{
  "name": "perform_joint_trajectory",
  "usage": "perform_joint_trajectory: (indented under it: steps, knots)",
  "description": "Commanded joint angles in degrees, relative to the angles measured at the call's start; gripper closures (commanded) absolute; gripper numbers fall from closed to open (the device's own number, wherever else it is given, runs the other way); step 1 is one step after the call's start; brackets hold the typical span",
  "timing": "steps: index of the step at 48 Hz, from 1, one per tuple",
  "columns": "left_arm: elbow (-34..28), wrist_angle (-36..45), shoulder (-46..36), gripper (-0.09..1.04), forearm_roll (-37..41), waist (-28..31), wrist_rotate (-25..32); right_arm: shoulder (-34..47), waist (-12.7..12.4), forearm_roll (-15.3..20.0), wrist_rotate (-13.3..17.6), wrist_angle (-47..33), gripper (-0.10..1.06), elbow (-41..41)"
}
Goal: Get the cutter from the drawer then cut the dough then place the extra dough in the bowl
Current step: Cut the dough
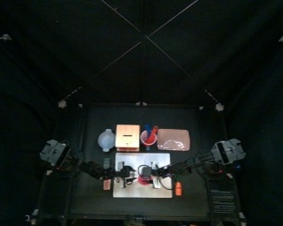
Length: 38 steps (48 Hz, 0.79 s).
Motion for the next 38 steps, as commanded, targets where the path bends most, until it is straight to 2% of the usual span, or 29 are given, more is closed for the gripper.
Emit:
perform_joint_trajectory:
  steps: [1, 20, 33, 38]
  knots:
    - [-0.88, -0.88, -1.49, 0.13, 0.0, -0.09, 0.0, -2.72, -0.26, -1.23, 0.18, 2.2, 0.12, -2.2]
    - [-2.72, -0.88, 0.18, 0.15, 0.18, -0.18, 0.0, -1.93, -0.62, -1.41, 0.35, 4.75, 0.12, -4.39]
    - [-5.98, -0.97, 5.71, 0.35, 0.09, -1.14, -0.09, -0.88, -0.88, -1.49, -0.18, 6.15, 0.12, -5.8]
    - [-6.86, -0.97, 6.5, 0.39, 0.0, -1.14, -0.09, -0.09, -0.97, -1.49, -0.26, 6.42, 0.12, -6.24]
